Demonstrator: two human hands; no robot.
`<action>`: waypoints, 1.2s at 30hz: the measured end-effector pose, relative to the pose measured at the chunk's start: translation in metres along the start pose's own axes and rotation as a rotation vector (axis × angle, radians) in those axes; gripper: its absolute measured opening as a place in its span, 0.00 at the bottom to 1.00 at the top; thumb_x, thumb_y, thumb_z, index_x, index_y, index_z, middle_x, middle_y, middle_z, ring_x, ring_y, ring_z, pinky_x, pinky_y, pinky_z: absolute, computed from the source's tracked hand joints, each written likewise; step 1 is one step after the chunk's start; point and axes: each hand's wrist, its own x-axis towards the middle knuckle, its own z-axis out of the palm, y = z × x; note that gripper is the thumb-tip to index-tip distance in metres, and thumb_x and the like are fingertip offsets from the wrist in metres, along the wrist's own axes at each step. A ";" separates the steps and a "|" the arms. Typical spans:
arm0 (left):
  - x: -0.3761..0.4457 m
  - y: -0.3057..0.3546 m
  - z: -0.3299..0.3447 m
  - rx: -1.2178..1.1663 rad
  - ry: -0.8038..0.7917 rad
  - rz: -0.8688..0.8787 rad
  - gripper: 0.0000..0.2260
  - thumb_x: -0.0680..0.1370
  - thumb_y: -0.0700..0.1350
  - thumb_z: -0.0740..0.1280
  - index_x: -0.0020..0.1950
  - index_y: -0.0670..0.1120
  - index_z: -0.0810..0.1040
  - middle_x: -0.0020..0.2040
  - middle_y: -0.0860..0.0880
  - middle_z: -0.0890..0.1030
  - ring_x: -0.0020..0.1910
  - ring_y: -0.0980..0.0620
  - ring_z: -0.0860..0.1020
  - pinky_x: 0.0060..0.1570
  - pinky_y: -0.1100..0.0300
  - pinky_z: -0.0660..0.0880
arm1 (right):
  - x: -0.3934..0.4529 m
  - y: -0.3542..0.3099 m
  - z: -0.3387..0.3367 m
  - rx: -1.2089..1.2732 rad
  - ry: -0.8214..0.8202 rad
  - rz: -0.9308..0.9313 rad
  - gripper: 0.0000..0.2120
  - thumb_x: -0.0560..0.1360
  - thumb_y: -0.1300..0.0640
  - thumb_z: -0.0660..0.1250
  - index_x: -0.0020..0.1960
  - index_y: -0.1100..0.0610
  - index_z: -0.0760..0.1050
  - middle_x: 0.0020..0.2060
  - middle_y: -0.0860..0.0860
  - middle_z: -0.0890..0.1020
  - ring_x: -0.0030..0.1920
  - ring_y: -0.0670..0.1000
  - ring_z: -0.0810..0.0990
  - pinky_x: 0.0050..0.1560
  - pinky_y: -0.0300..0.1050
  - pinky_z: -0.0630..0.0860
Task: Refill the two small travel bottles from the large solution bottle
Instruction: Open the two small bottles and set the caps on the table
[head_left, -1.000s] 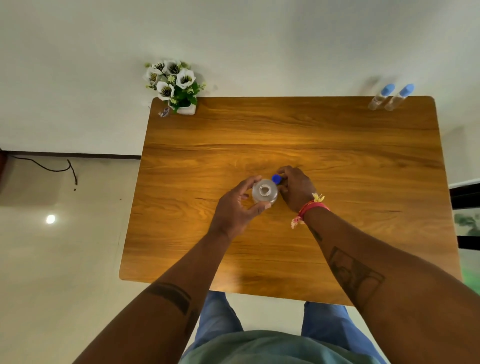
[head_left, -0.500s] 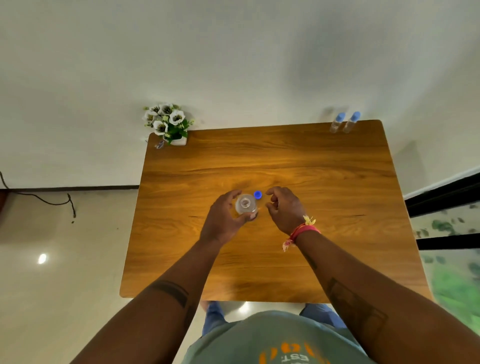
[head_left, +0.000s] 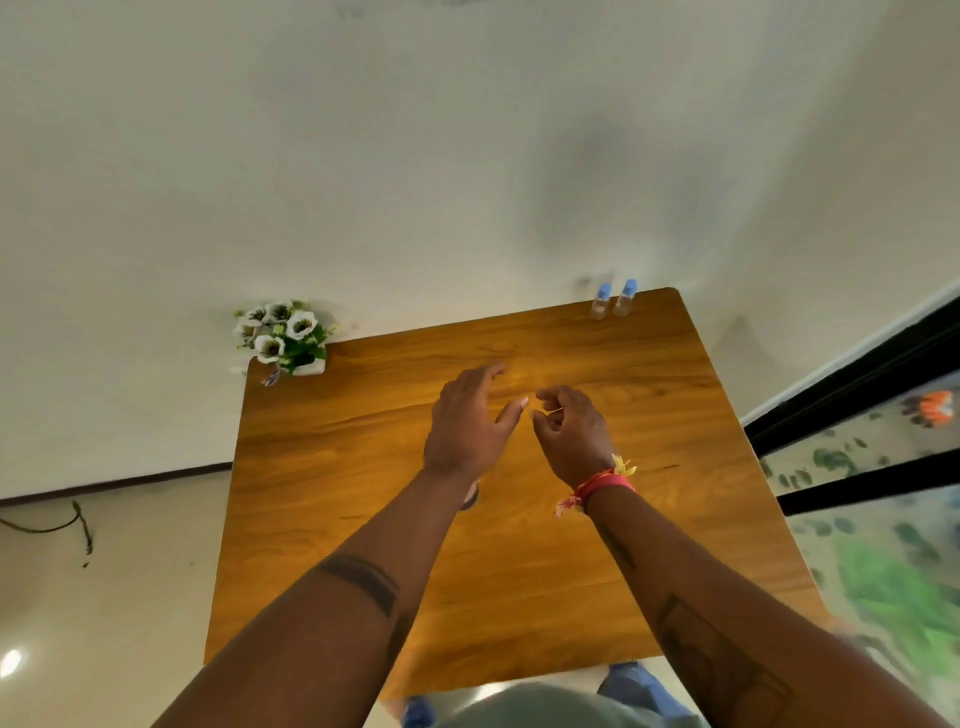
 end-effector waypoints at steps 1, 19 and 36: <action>0.011 0.007 0.007 -0.007 -0.003 0.003 0.23 0.80 0.59 0.67 0.73 0.53 0.72 0.69 0.51 0.76 0.69 0.48 0.71 0.66 0.50 0.73 | 0.006 0.006 -0.008 0.013 0.022 0.026 0.14 0.78 0.52 0.69 0.62 0.53 0.77 0.55 0.50 0.79 0.49 0.49 0.79 0.49 0.45 0.78; 0.159 0.045 0.168 -0.198 -0.026 -0.096 0.15 0.80 0.51 0.71 0.65 0.49 0.78 0.57 0.51 0.81 0.57 0.51 0.79 0.52 0.56 0.78 | 0.154 0.115 -0.076 0.079 0.243 0.286 0.16 0.77 0.48 0.70 0.62 0.52 0.75 0.52 0.49 0.79 0.52 0.51 0.78 0.52 0.50 0.79; 0.260 0.037 0.266 -0.299 0.064 -0.203 0.20 0.78 0.44 0.72 0.70 0.51 0.75 0.64 0.51 0.81 0.62 0.50 0.79 0.61 0.52 0.79 | 0.272 0.166 -0.047 -0.001 0.177 0.141 0.23 0.77 0.60 0.69 0.72 0.57 0.70 0.66 0.55 0.78 0.64 0.57 0.77 0.62 0.44 0.71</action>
